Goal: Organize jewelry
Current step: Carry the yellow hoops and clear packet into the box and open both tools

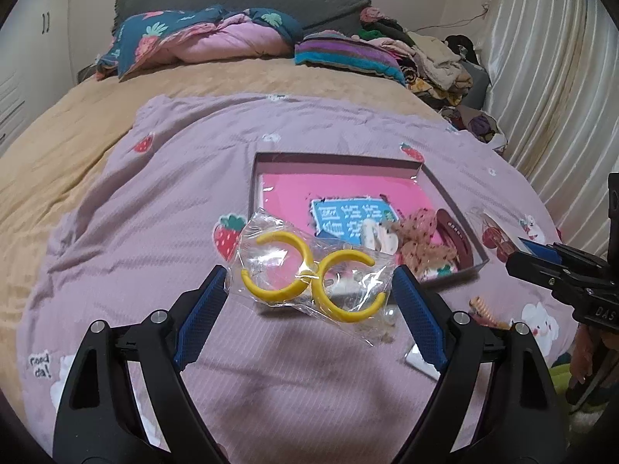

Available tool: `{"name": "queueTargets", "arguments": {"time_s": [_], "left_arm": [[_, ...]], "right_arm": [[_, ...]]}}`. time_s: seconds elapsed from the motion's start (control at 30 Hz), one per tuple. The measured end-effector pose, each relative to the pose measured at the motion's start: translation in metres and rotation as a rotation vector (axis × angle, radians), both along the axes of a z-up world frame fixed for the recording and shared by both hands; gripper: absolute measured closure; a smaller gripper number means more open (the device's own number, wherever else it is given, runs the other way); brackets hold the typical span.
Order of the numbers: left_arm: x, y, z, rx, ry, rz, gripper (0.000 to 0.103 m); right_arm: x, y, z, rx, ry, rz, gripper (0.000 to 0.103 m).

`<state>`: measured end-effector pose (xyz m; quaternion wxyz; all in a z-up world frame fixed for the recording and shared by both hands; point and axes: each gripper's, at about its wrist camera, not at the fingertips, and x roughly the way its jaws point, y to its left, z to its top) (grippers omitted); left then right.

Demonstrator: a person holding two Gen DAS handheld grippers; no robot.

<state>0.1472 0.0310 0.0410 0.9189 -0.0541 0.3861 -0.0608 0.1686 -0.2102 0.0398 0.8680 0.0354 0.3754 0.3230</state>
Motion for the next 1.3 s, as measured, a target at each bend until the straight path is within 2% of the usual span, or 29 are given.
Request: {"name": "queueTargets", "arguments": {"time_s": [0.43,0.73,1.03,1.3], "left_arm": [[0.034,-0.018,0.013,0.003,-0.03,-0.033,0.025],[0.055,-0.022,0.008,0.014,-0.017,-0.03,0.025],[0.082,-0.022,-0.017,0.035,0.038,-0.018,0.025],[0.085,-0.023,-0.042,0.053,0.083,-0.023,0.024]], "right_arm": [[0.023,-0.019,0.018,0.024,-0.04,-0.067,0.063],[0.04,-0.032,0.023,0.037,-0.063,-0.122,0.063],[0.068,-0.042,0.009,0.023,-0.042,-0.177,0.063],[0.092,-0.047,-0.013,0.008,0.004,-0.207,0.063]]}}
